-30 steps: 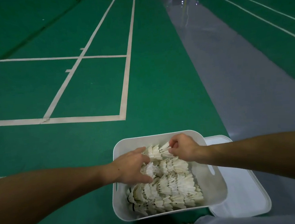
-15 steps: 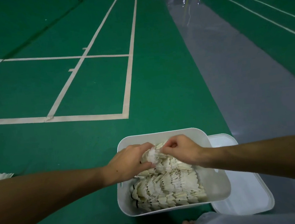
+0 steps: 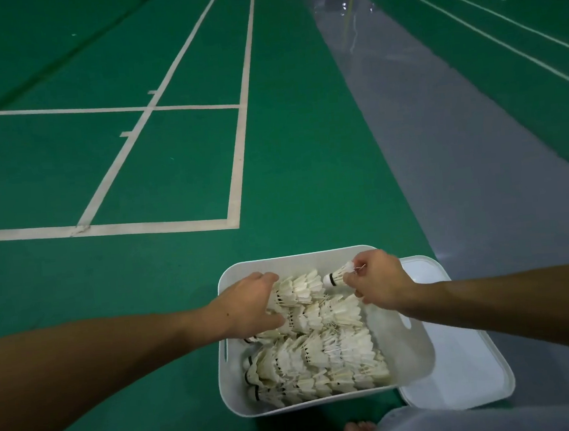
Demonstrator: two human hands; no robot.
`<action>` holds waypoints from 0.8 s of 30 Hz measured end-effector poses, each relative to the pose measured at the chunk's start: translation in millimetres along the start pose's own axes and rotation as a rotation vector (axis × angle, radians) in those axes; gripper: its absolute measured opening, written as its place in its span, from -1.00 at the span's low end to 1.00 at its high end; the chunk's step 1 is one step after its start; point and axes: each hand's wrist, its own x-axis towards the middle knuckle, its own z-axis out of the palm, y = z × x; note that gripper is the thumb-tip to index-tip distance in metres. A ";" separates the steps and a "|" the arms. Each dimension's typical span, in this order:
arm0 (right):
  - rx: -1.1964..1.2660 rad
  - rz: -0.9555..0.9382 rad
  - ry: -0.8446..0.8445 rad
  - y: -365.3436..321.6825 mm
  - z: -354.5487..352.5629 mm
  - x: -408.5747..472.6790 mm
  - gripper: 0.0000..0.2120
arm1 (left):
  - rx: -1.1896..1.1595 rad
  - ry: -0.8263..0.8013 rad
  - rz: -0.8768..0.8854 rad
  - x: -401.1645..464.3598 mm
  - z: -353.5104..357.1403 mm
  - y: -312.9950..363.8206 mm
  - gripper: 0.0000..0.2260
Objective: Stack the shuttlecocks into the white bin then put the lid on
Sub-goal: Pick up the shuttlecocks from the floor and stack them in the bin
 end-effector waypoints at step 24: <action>-0.072 -0.011 -0.171 -7.6 8.6 2.0 -0.78 | -0.455 0.333 -0.042 -59.0 -7.4 -13.8 -0.89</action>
